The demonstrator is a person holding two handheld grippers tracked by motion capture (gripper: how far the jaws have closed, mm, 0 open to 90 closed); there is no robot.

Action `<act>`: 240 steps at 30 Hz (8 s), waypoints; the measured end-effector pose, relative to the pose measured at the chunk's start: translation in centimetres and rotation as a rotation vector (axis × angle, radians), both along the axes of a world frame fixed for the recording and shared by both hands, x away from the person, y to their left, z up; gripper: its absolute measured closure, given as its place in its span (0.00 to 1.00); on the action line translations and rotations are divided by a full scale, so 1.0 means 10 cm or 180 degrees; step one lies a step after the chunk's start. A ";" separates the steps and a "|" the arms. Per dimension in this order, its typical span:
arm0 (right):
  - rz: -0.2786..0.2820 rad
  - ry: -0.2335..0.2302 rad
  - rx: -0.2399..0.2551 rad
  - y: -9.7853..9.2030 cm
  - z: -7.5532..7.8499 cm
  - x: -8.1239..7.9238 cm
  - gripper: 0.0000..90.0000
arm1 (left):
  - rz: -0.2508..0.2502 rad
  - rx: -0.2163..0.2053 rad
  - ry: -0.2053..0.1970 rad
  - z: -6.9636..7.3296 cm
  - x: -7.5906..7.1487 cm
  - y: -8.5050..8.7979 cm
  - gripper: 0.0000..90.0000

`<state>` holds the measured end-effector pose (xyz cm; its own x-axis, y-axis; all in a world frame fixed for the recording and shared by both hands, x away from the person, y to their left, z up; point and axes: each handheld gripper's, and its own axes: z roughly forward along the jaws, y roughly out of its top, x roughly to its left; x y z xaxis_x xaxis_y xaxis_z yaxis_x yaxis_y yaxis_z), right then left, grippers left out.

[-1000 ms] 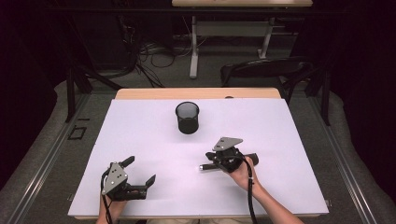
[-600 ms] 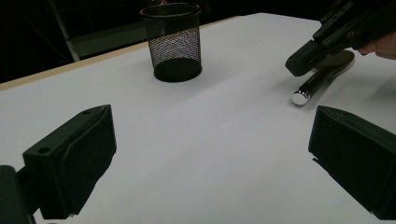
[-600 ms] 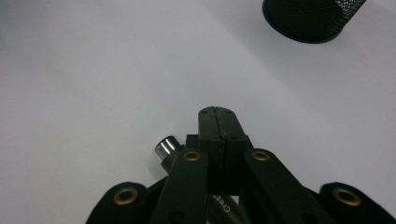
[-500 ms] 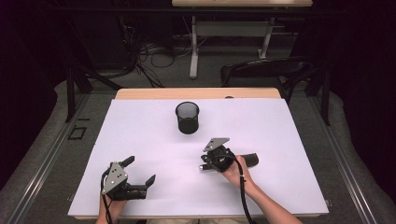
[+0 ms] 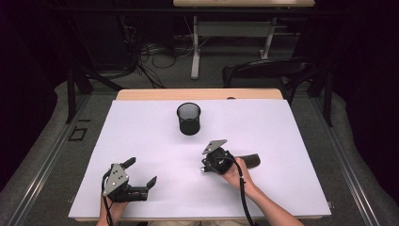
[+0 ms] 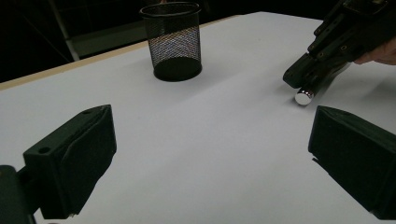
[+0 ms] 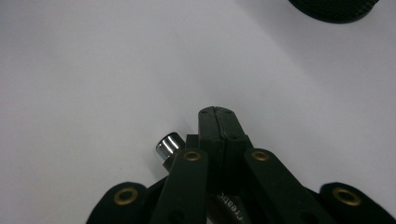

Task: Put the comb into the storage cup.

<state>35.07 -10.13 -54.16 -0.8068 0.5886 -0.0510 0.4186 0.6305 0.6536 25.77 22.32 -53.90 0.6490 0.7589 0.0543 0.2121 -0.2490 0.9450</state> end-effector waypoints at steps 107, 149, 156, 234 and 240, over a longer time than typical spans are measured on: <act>0.0155 0.0278 -0.0551 -0.47 0.03 -0.34 1.00 | 0.0047 -0.0017 -0.0015 0.01 0.00 0.03 0.02; 0.0169 0.0411 -0.0823 -0.65 0.10 -0.39 1.00 | 0.0046 -0.0014 -0.0023 0.02 0.00 0.05 0.02; 0.0139 0.0363 -0.0885 -0.67 0.10 -0.37 1.00 | 0.0047 -0.0013 -0.0021 0.02 0.00 0.05 0.02; -0.0199 0.0556 -0.0649 -0.70 0.47 -0.17 0.00 | -0.0055 0.0025 0.0014 0.03 0.02 -0.01 0.01; -0.0212 0.0617 -0.0735 -0.64 0.45 -0.09 0.00 | -0.0071 0.0041 0.0012 0.03 0.02 -0.02 0.01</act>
